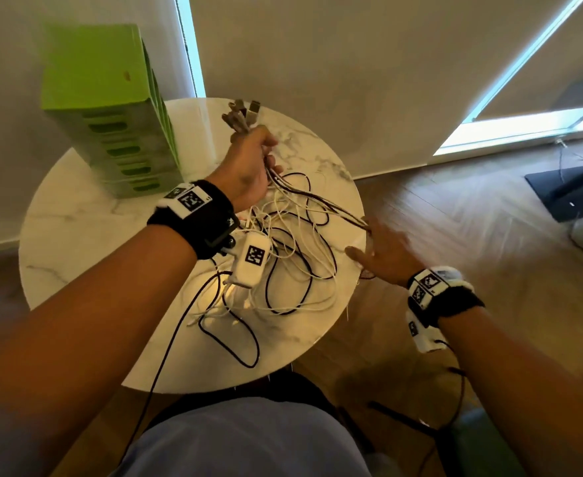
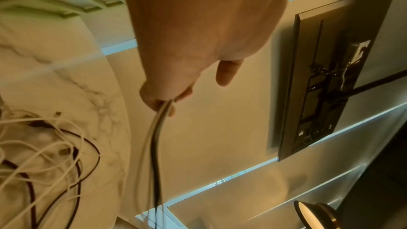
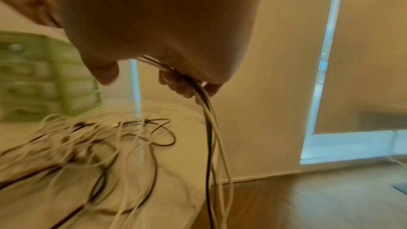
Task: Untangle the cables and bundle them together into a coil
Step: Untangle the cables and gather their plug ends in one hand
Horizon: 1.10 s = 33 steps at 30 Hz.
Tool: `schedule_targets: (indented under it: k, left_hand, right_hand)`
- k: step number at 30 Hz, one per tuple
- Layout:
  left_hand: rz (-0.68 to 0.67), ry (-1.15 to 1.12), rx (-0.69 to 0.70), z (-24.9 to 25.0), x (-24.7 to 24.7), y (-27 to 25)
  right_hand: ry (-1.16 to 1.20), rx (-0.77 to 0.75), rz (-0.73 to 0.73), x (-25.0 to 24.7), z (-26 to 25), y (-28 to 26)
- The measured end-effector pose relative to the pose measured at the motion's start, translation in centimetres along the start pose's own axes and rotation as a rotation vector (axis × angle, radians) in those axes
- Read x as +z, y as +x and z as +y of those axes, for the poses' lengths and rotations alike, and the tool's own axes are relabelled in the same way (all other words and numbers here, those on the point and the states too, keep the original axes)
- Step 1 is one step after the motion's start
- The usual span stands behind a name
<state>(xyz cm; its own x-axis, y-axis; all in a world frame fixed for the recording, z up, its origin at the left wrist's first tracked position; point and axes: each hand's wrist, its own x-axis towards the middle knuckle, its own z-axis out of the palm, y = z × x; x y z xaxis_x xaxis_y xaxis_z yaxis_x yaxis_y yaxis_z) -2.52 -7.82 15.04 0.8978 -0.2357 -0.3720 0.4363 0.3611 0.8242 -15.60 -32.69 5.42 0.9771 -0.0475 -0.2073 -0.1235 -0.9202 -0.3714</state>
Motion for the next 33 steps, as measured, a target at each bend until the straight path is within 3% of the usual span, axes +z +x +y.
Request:
schedule_targets:
  k: [3,5,7,10,16,18,23,27,30,33]
  left_hand:
    - [0.096,0.064,0.098,0.2,1.1,0.3]
    - [0.109,0.083,0.117,-0.1,1.2,0.2]
    - [0.102,0.103,0.107,-0.8,0.5,0.3]
    - [0.078,0.193,0.106,-1.7,-1.8,1.1]
    - [0.059,0.311,0.077,-1.9,-7.0,1.0]
    - [0.118,0.282,0.042,-2.0,-8.2,0.8]
    - [0.207,0.312,0.001,-2.7,-10.2,0.2]
    - [0.211,0.348,-0.028,-3.6,-11.1,0.0]
    - [0.234,0.363,-0.044,-3.9,-11.5,0.0]
    - [0.295,0.400,-0.052,-4.4,-11.9,0.3]
  right_hand:
    - [-0.390,-0.182,-0.247,4.8,-2.3,-2.0]
    - [-0.472,-0.300,-0.317,7.4,-4.6,-3.5]
    - [-0.439,-0.342,-0.343,9.0,-6.7,-4.3]
    - [-0.313,-0.276,-0.470,9.4,-7.7,-3.9]
    - [0.113,-0.134,-0.740,5.3,-9.3,-0.9]
    - [0.093,-0.094,-0.709,3.5,-9.7,1.0]
    - [-0.182,-0.258,-0.538,4.9,-9.1,7.6]
    - [-0.068,-0.142,-0.399,8.3,-9.1,12.3]
    - [-0.085,-0.164,-0.481,10.5,-10.5,13.6]
    - [-0.129,-0.370,-0.537,11.9,-11.9,13.2]
